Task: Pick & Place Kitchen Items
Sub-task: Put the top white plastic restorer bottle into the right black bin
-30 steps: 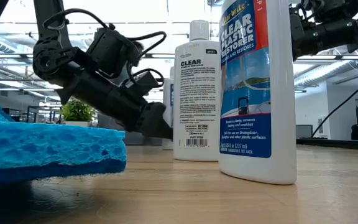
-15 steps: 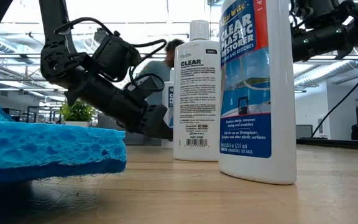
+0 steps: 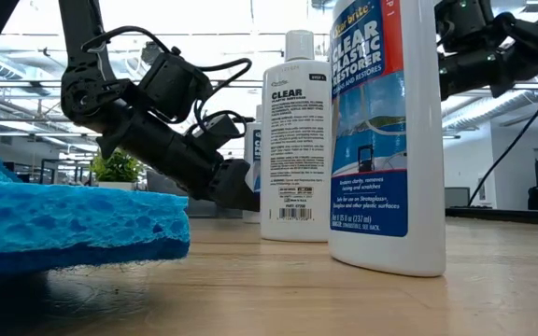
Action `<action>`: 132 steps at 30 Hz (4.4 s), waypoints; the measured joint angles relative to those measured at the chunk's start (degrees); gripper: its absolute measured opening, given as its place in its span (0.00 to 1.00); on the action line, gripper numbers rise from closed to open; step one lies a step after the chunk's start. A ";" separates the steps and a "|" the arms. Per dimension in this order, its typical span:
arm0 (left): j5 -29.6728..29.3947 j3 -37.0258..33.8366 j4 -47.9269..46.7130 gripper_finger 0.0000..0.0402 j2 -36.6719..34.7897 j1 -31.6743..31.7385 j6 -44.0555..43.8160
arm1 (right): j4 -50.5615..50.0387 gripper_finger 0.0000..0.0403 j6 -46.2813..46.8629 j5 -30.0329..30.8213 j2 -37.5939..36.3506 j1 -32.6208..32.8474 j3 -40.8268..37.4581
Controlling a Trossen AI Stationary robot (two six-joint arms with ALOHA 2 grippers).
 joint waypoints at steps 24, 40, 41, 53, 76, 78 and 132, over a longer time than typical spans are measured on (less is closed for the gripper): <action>1.46 0.00 -0.44 0.64 0.00 0.63 -0.76 | 1.63 0.60 -3.32 -18.05 29.67 -2.36 25.13; 1.70 0.00 -1.36 0.64 0.00 0.63 -0.64 | 2.44 0.53 -2.46 -17.97 35.17 -1.99 28.26; 1.73 0.00 -1.34 0.64 0.00 0.63 -0.63 | 2.58 0.51 -2.03 -17.97 35.17 -1.99 28.26; 1.77 0.00 -1.75 0.64 0.00 0.64 -0.70 | 2.98 0.20 -2.95 -17.88 35.12 -2.01 28.27; 1.88 0.00 -1.92 0.64 0.00 0.52 -0.96 | -11.69 0.20 -10.95 -11.73 29.99 -6.92 45.99; 1.88 -0.01 -2.08 0.64 0.00 0.52 -0.98 | -8.96 0.20 -10.18 -11.72 30.38 -8.72 45.98; 1.43 -0.01 -2.12 0.64 -0.02 0.59 -0.94 | 3.91 0.69 -9.11 -4.24 46.99 -14.99 45.92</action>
